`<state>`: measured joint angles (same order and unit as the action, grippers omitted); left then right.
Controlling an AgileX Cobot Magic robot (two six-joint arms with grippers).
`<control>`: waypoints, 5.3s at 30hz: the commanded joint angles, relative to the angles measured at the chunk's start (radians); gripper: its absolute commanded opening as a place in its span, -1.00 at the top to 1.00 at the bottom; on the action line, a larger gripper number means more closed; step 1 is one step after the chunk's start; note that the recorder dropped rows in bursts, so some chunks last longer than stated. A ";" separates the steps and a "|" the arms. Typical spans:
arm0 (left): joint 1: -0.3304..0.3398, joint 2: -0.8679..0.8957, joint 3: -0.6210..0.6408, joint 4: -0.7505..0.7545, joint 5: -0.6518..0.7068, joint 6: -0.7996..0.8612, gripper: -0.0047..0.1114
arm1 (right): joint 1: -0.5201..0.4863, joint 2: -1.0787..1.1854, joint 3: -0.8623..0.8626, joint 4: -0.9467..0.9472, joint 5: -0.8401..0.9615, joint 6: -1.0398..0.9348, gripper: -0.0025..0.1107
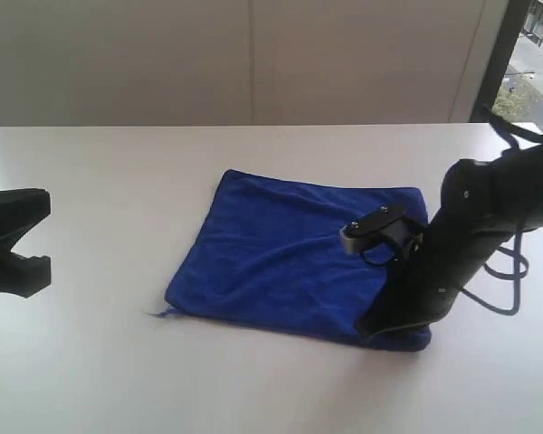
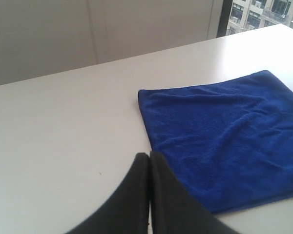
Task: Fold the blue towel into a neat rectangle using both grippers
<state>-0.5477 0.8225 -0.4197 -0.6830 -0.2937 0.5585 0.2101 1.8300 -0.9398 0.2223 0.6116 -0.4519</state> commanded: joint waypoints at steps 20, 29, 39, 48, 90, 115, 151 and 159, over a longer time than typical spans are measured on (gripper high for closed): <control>-0.006 -0.008 0.006 -0.012 0.048 -0.009 0.92 | 0.547 0.001 -0.153 0.027 0.032 0.185 0.96; -0.006 -0.008 0.006 -0.012 0.093 -0.009 0.92 | 0.455 -0.103 -0.218 -0.545 0.146 0.526 0.96; -0.006 -0.008 0.006 -0.012 0.111 -0.009 0.92 | 0.338 -0.069 -0.130 -0.687 0.188 0.615 0.96; -0.006 -0.008 0.006 -0.012 0.115 -0.009 0.92 | 0.338 0.001 -0.058 -0.608 0.181 0.614 0.96; -0.006 -0.008 0.006 -0.012 0.115 -0.006 0.92 | 0.596 -0.067 -0.121 -0.434 0.098 0.494 0.96; -0.006 -0.008 0.006 -0.012 0.128 -0.006 0.92 | 0.210 0.050 -0.117 -0.253 0.130 0.232 0.96; -0.006 -0.008 0.006 -0.012 0.136 -0.006 0.92 | 0.713 -0.028 -0.266 -0.299 0.174 0.328 0.96; 0.030 -0.008 0.006 -0.019 0.104 0.013 0.92 | 0.428 0.086 -0.472 -0.250 0.026 0.234 0.96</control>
<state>-0.5354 0.8225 -0.4197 -0.6830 -0.1804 0.5609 0.7210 1.8726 -1.3421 -0.1289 0.6558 -0.1099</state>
